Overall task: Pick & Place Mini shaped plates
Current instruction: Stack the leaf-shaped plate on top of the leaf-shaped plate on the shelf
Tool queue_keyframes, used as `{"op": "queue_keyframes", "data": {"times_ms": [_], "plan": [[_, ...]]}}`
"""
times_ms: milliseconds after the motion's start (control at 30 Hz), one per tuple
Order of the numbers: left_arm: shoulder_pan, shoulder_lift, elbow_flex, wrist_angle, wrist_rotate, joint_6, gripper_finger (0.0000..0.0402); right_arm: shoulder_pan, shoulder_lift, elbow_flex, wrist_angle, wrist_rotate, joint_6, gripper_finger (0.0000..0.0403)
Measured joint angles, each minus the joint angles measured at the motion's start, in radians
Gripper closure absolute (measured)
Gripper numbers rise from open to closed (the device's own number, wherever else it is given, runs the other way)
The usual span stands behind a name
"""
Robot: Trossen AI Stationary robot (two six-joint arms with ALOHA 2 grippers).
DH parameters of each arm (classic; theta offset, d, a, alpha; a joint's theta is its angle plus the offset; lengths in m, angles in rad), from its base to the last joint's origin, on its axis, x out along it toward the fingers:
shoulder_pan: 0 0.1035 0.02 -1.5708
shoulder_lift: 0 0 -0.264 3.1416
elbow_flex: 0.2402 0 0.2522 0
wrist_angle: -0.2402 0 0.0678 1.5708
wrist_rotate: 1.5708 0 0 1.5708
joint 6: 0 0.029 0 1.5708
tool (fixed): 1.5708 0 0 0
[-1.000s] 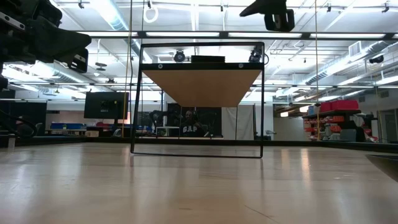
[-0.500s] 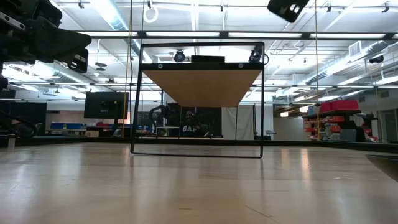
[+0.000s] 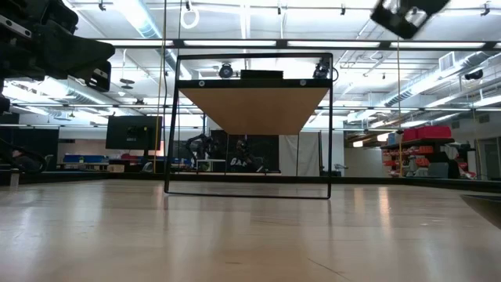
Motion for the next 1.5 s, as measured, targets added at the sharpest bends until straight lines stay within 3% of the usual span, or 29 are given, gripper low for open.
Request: {"op": "queue_keyframes", "data": {"times_ms": [200,800,1500], "plan": [[0.0,0.0,0.0,0.0,0.0,0.0,0.0383,0.046,0.055,-0.056,0.017,0.004,0.101,0.0238],[0.0,0.0,0.0,0.0,0.0,0.0,0.0383,0.097,0.316,-0.058,0.183,-0.069,0.118,0.0183],[0.0,0.0,0.0,0.0,0.0,0.0,0.0383,0.097,0.431,-0.057,0.276,-0.072,0.118,0.0192]]}}
